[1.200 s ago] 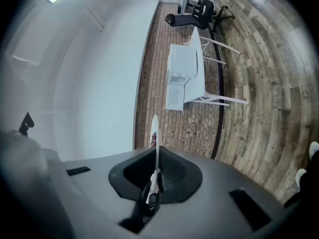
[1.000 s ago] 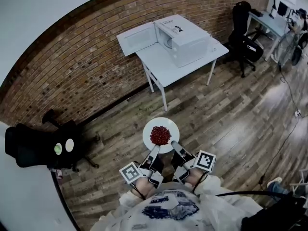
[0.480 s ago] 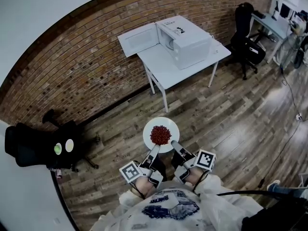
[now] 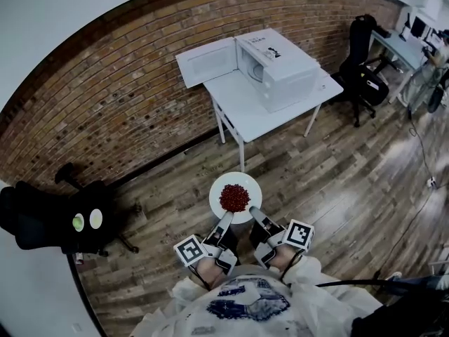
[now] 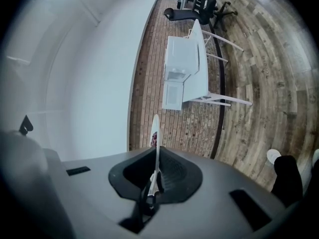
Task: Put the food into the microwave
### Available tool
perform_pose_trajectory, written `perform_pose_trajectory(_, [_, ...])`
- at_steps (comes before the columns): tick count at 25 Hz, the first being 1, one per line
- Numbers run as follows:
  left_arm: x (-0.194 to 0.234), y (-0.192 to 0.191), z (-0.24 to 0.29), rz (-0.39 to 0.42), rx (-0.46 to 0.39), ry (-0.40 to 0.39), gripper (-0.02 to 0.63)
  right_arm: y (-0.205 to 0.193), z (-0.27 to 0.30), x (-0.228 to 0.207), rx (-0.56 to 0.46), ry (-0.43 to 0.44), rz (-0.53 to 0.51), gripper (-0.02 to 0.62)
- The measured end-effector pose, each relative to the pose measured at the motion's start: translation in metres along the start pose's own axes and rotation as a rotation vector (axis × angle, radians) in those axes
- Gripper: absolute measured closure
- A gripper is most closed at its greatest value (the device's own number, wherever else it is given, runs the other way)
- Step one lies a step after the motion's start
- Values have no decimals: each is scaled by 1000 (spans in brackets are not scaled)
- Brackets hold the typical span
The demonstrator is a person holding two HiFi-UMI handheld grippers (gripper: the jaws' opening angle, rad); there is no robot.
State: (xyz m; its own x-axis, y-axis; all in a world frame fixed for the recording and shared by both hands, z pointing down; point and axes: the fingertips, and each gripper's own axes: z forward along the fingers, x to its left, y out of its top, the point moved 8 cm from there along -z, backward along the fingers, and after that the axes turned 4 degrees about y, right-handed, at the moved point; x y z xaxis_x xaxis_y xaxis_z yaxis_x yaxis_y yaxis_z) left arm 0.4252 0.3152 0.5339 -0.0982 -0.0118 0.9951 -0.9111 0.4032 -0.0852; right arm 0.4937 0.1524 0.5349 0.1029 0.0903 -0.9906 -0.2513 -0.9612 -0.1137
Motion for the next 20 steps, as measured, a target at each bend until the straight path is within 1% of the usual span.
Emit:
perform_pose_trajectory(5, [2,58,19,5,7,0,551,9,59,0,-5,2,-1,569])
perform_pose_trajectory(10, [6,129,32,28,19,7,551,11,128,-6,-8,-8,1,569])
perform_pose_trajectory(13, [8,168,40,18,29,5,551,10,167,-8,-16,-15,19,569])
perform_pose_trajectory(20, [12,240,49,8,42,-11,551,7,239,-8,-24,-22,-3,569])
